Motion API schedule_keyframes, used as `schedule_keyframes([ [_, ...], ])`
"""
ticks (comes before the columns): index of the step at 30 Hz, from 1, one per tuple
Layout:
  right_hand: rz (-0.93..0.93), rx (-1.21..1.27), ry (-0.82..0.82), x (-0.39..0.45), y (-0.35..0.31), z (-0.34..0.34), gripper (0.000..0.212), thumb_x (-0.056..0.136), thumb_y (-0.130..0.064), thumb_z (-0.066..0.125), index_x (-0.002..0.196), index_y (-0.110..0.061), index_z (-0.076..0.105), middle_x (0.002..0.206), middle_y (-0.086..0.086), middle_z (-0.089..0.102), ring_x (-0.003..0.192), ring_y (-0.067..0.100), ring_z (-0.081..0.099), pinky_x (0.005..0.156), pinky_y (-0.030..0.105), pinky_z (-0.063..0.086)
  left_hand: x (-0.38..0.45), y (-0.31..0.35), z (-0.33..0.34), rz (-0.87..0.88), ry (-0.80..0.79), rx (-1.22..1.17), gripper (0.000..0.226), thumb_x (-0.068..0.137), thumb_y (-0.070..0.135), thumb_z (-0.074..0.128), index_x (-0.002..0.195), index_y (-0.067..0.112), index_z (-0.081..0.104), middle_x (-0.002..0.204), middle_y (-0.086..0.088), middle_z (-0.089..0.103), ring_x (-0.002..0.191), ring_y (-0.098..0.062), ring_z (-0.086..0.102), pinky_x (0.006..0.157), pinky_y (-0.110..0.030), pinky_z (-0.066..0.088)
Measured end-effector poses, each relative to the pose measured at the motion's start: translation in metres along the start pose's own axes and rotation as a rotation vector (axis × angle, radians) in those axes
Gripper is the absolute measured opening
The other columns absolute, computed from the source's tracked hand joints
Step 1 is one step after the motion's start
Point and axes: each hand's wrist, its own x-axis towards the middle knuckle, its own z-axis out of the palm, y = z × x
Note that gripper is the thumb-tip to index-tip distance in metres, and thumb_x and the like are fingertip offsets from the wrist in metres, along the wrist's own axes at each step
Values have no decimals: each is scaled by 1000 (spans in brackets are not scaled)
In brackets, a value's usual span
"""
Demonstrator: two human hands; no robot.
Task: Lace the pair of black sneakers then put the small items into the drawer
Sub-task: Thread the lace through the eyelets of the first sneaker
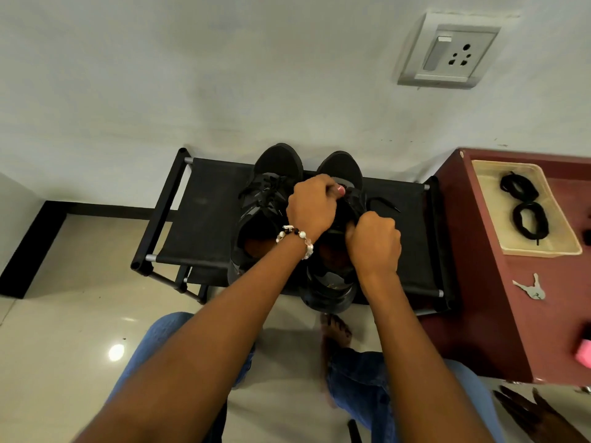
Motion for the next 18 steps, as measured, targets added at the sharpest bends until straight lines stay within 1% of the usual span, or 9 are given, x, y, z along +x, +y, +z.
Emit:
schedule_keyframes([
  [2, -5, -1, -3, 0, 0, -1, 25, 99, -18, 47, 91, 2, 58, 94, 20, 61, 87, 41, 61, 62, 37, 40, 1, 0, 4, -242, -88, -354, 24, 98, 26, 53, 97, 8, 68, 97, -10, 68, 93, -25, 64, 86, -41, 53],
  [4, -6, 3, 1, 0, 0, -1, 24, 99, -18, 47, 90, 2, 58, 93, 19, 61, 87, 40, 61, 62, 37, 39, 2, -2, 5, -352, -168, -525, 29, 101, 28, 46, 100, 7, 66, 102, -12, 66, 99, -25, 62, 94, -45, 51],
  [6, -1, 9, 1, -1, 0, -1, 24, 99, -18, 47, 89, 1, 58, 88, 17, 59, 86, 39, 61, 61, 36, 39, 3, -5, 2, -304, -211, -497, 25, 102, 25, 45, 100, 9, 63, 103, -10, 66, 100, -23, 62, 96, -43, 50],
  [8, 7, 22, -1, -2, -1, -2, 24, 100, -18, 47, 83, -3, 54, 77, 10, 49, 84, 38, 59, 61, 36, 38, 5, -9, -4, -140, -228, -437, 12, 100, 16, 47, 101, 12, 59, 99, -5, 66, 97, -19, 62, 93, -29, 50],
  [10, 8, 28, -9, -3, -1, -3, 23, 100, -18, 47, 80, -5, 49, 76, 7, 43, 84, 37, 58, 62, 36, 38, 7, -9, -13, 68, -260, -307, 16, 96, 10, 53, 111, 12, 58, 91, 5, 63, 88, -11, 60, 84, -16, 48],
  [11, 6, 25, -13, -3, -1, -3, 22, 99, -17, 47, 81, -5, 49, 78, 10, 46, 85, 38, 58, 62, 36, 39, 9, -8, -16, 179, -274, -192, 24, 93, 11, 57, 117, 13, 59, 92, 9, 62, 88, -9, 59, 85, -18, 49],
  [13, 3, 28, -21, -2, -1, -3, 20, 99, -15, 47, 84, -3, 52, 86, 16, 54, 86, 38, 59, 63, 37, 40, 13, -4, -19, 371, -327, 135, 40, 83, 20, 57, 123, 23, 62, 108, 6, 62, 102, -18, 57, 90, -39, 51],
  [15, 9, 45, -22, -1, 1, -2, 20, 97, -14, 48, 82, -3, 52, 86, 17, 55, 82, 37, 58, 62, 36, 40, 12, 6, -20, 438, -406, 491, 43, 80, 22, 56, 122, 26, 64, 122, -1, 57, 113, -29, 53, 90, -50, 48],
  [18, 12, 51, -13, -2, 2, -3, 25, 97, -11, 48, 73, -7, 42, 78, 11, 46, 73, 30, 49, 61, 36, 39, 1, 17, -14, 537, -256, 834, 27, 88, 12, 57, 115, 13, 64, 113, -6, 58, 104, -30, 56, 81, -41, 47],
])
